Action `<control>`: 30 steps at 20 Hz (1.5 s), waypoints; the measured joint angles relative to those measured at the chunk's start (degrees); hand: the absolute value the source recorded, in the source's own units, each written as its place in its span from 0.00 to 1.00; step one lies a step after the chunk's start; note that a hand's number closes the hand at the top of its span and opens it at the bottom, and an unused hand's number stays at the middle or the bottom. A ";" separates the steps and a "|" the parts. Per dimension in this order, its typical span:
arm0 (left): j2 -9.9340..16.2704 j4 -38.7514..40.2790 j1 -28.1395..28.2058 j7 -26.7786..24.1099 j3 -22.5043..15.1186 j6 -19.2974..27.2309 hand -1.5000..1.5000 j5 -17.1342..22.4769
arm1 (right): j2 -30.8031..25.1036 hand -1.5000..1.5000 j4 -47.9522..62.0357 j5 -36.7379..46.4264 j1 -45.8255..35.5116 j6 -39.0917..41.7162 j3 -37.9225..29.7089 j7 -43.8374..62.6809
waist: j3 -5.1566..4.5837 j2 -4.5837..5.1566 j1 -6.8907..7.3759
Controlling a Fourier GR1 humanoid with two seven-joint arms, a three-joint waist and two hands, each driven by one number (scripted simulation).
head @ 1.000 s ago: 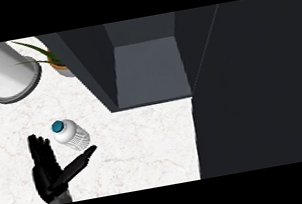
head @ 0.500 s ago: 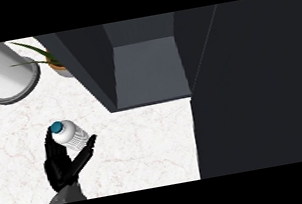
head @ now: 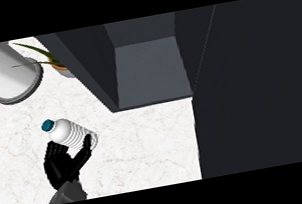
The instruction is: Pick up the bottled water, place it into the cabinet and close the cabinet
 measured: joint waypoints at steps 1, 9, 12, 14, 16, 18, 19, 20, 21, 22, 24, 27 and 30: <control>0.08 0.69 -0.28 -0.75 0.05 -0.40 1.00 -0.08 | -0.18 0.00 0.08 0.01 -0.13 0.04 -0.47 0.14 | 0.07 -0.03 0.03; 1.98 1.52 0.43 -0.59 -7.54 -9.44 1.00 -6.69 | 0.34 0.00 0.79 0.34 -0.45 0.25 -0.19 -1.26 | 0.10 -0.06 0.19; 1.50 0.43 0.91 0.00 -10.59 -11.51 1.00 -9.00 | 0.56 0.00 0.86 0.60 -0.14 0.10 0.89 -1.06 | -0.03 -0.11 0.40; 0.85 -0.55 1.05 1.09 -12.02 -12.92 1.00 -9.56 | 0.41 0.00 1.07 0.61 0.06 0.27 0.18 -1.46 | -0.22 -0.10 0.50; -0.29 -2.20 1.27 2.59 -13.31 -13.91 1.00 -9.74 | 0.48 0.00 0.85 0.59 0.26 0.19 0.66 -1.21 | -0.38 -0.10 0.66; -1.18 -4.22 1.74 4.24 -15.23 -14.34 1.00 -8.71 | 0.57 0.00 0.74 0.62 0.76 0.24 1.04 -1.46 | -0.48 -0.13 0.72; -1.48 -5.64 1.90 5.38 -16.32 -14.37 1.00 -7.94 | 0.41 0.00 0.63 0.53 0.83 0.21 0.62 -1.22 | -0.51 -0.15 0.80; -1.72 -6.46 1.92 6.01 -18.08 -13.99 1.00 -6.72 | 0.42 0.00 0.65 0.52 0.82 0.24 0.64 -1.23 | -0.54 -0.15 0.74; -1.91 -8.19 2.29 7.06 -19.76 -13.43 1.00 -5.74 | 0.63 0.00 0.68 0.56 0.54 0.02 0.97 -0.91 | -0.56 -0.16 0.83; -2.06 -9.75 2.05 8.44 -20.98 -12.66 1.00 -4.55 | 0.69 0.00 0.66 0.57 0.06 -0.14 1.09 -0.47 | -0.58 -0.15 0.88; -2.26 -13.02 1.56 11.44 -23.75 -10.85 1.00 -2.29 | 0.84 0.00 0.49 0.58 0.06 -0.35 1.63 -0.16 | -0.60 -0.17 0.84; -2.43 -18.43 1.35 15.20 -29.90 -5.28 1.00 2.28 | 0.50 0.00 0.47 0.41 -0.10 -0.15 0.74 -0.19 | -0.62 -0.20 0.67; -2.52 -22.50 -0.96 18.67 -32.82 0.38 1.00 2.97 | 0.34 0.00 0.63 0.34 0.50 0.27 0.22 -0.83 | -0.62 -0.15 0.51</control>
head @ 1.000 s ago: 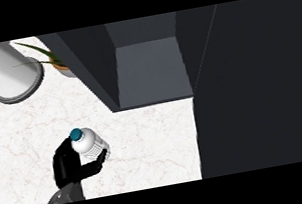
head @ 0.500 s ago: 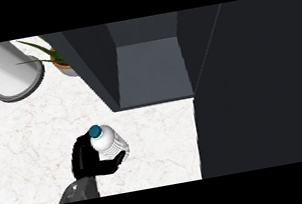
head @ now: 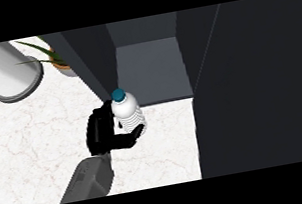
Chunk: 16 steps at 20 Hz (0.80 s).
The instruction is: Pick up the bottled water, place it into the cabinet and close the cabinet
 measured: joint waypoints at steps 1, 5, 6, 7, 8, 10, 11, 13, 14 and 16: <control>-0.02 -1.80 -0.28 1.05 -1.08 2.03 1.00 -0.54 | -0.08 0.00 0.18 -0.08 0.09 0.20 -0.61 -0.45 | 0.01 -0.03 0.06; -0.06 -5.81 -3.55 4.40 -5.82 10.04 1.00 -0.83 | 0.57 0.00 0.40 -0.11 -0.78 -0.11 -0.38 -0.42 | -0.01 0.08 -0.11; -0.06 -5.99 -4.72 5.20 -6.68 11.57 1.00 -0.37 | 0.60 0.00 0.46 -0.08 -0.78 0.00 -0.30 -0.60 | -0.02 0.11 -0.22; -0.07 -5.93 -6.60 6.00 -7.58 13.55 1.00 0.22 | 0.82 0.00 0.54 -0.04 -1.63 -0.34 -0.06 0.09 | -0.03 0.19 -0.29; -0.07 -6.42 -8.02 7.36 -8.38 15.24 1.00 0.66 | 1.20 0.00 0.56 0.06 -1.78 -0.69 0.61 0.33 | -0.03 0.21 -0.33; -0.07 -5.88 -11.57 8.96 -10.49 19.41 1.00 2.29 | 1.11 0.00 0.69 0.06 -2.68 -0.74 0.02 0.58 | -0.04 0.29 -0.64; -0.07 -5.24 -13.26 9.46 -11.53 21.17 1.00 2.84 | 0.96 0.00 0.59 -0.03 -2.89 -0.67 -0.24 0.75 | -0.04 0.34 -0.81; -0.08 -3.65 -16.58 11.23 -12.37 23.72 1.00 2.93 | 1.12 0.00 0.92 -0.13 -3.25 -0.69 -0.74 0.50 | -0.04 0.37 -0.91; -0.08 -2.63 -18.30 12.04 -12.51 24.62 1.00 3.01 | 0.76 0.00 0.88 -0.31 -2.70 -0.23 -1.61 -0.08 | -0.04 0.37 -1.05; -0.08 -0.06 -21.32 12.79 -13.44 26.75 1.00 3.96 | 0.83 0.00 0.98 -0.47 -3.43 -0.15 -1.89 0.28 | -0.04 0.47 -1.26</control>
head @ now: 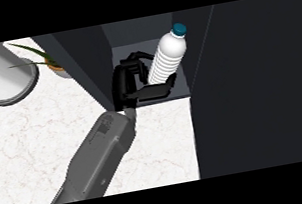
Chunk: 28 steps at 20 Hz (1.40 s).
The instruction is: Pick up the bottled water, place it into the cabinet and close the cabinet
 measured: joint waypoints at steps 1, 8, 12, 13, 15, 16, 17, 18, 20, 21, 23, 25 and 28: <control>0.00 1.64 -1.71 0.23 0.22 0.79 1.00 0.24 | -0.21 0.00 0.05 -0.19 0.24 0.38 -0.44 -0.18 | 0.00 0.04 -0.16; 0.00 13.17 -11.59 1.32 2.56 2.92 1.00 3.10 | -0.85 0.00 0.03 -1.24 -0.75 1.43 -3.06 -0.04 | -0.01 0.45 -0.97; 0.24 20.94 -15.43 0.54 2.02 3.74 1.00 0.53 | -0.79 0.00 0.51 -1.75 -1.37 1.97 -4.31 -0.48 | 0.01 0.68 -1.32; 0.19 22.81 -16.15 0.37 1.99 4.24 1.00 0.06 | -0.87 0.00 0.50 -1.85 -1.46 2.19 -4.50 -0.60 | 0.01 0.74 -1.46; 0.16 26.34 -17.58 0.34 2.52 5.07 1.00 -0.59 | -0.76 0.00 0.61 -2.05 -1.84 2.32 -4.46 -0.24 | 0.00 0.84 -1.43; 0.57 27.97 -18.66 0.81 2.96 5.30 1.00 -0.69 | -0.94 0.00 0.67 -2.28 -1.87 2.67 -4.86 -0.38 | 0.00 0.90 -1.58; 0.72 29.48 -19.09 0.65 3.52 5.56 1.00 -0.68 | -0.98 0.00 0.68 -2.41 -1.98 2.83 -5.06 -0.40 | 0.00 0.97 -1.66; 0.91 30.69 -19.52 0.26 4.36 5.87 1.00 -0.39 | -1.02 0.00 0.65 -2.54 -2.17 2.97 -5.20 -0.41 | -0.02 1.12 -1.84; 1.10 32.56 -19.82 -1.16 6.14 6.29 1.00 0.33 | -0.94 0.00 0.84 -2.61 -2.16 3.25 -5.28 -0.56 | -0.04 1.17 -1.94; 1.16 33.24 -20.21 -1.85 6.84 6.55 1.00 0.56 | -0.86 0.00 0.64 -2.79 -1.92 3.28 -5.00 -0.39 | -0.06 1.22 -2.03; 2.09 34.90 -20.65 -2.88 8.03 6.04 1.00 0.92 | -0.83 0.00 0.70 -2.94 -2.03 3.61 -5.22 -0.77 | -0.07 1.34 -2.29; 2.19 36.59 -21.59 -3.63 8.27 6.82 0.00 0.49 | -0.96 0.00 0.82 -3.15 -2.64 3.75 -5.63 -0.55 | -0.06 1.59 -2.68; 2.56 39.07 -23.04 -4.61 7.60 8.37 0.00 -1.03 | -0.78 0.00 1.02 -3.20 -2.93 4.04 -4.98 -0.51 | -0.06 1.73 -3.15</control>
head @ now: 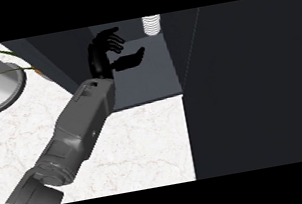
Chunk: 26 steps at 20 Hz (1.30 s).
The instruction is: Pick up the bottled water, place it into the cabinet and close the cabinet
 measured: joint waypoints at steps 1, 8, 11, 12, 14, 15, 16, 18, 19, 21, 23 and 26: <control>-0.01 0.62 -0.39 -0.50 -0.03 0.78 0.00 -0.29 | -0.16 0.00 0.00 -0.07 -0.04 0.23 -0.04 0.00 | 0.00 0.08 -0.19; 0.45 4.01 -3.49 -1.71 -0.36 4.04 0.00 -1.97 | -0.42 0.00 0.42 -0.25 0.22 1.64 -0.07 -0.95 | -0.01 0.27 -0.92; 0.48 4.13 -4.21 -2.09 0.10 2.54 0.00 -1.85 | -0.65 0.00 0.76 -0.56 0.35 2.39 -0.10 -1.33 | -0.03 0.35 -1.08; 0.30 4.04 -4.64 -2.26 0.14 2.03 0.00 -1.91 | -0.79 0.00 0.76 -0.63 0.68 2.73 -0.12 -1.50 | -0.03 0.32 -1.18; 0.52 3.08 -5.16 -3.12 0.83 -0.50 0.00 -1.39 | -0.53 0.00 0.72 -0.73 0.57 2.61 0.35 -1.25 | -0.06 0.39 -1.02; 0.26 2.32 -5.02 -4.11 1.32 -1.63 0.00 -0.99 | -0.69 0.00 0.60 -0.93 0.84 2.77 0.07 -1.28 | -0.07 0.25 -0.74; 0.44 1.62 -4.98 -5.10 1.89 -2.89 0.00 -0.54 | -0.85 0.00 0.62 -1.01 1.13 3.01 -0.36 -1.51 | -0.07 0.15 -0.59; 0.54 0.26 -4.90 -6.93 2.90 -5.83 0.00 0.25 | -1.27 0.00 0.61 -1.16 1.47 3.50 -0.85 -1.63 | -0.06 -0.05 -0.10; 0.47 -0.18 -5.49 -7.19 3.33 -6.95 0.00 0.55 | -1.25 0.00 0.62 -1.21 1.44 3.55 -0.83 -1.59 | -0.06 -0.11 0.06; 0.01 -1.08 -5.66 -8.51 4.26 -9.08 0.00 1.21 | -1.11 0.00 0.53 -1.34 1.62 3.59 -0.52 -1.40 | -0.05 -0.32 0.56; -0.40 -1.53 -5.03 -9.79 4.87 -11.44 0.00 1.51 | -1.22 0.00 0.71 -1.52 1.94 3.89 -1.10 -1.65 | -0.03 -0.56 1.08; -1.11 -2.01 -4.69 -10.57 5.39 -13.39 0.00 1.50 | -1.13 0.00 0.99 -1.68 1.55 3.59 -1.65 -0.93 | 0.00 -0.89 2.02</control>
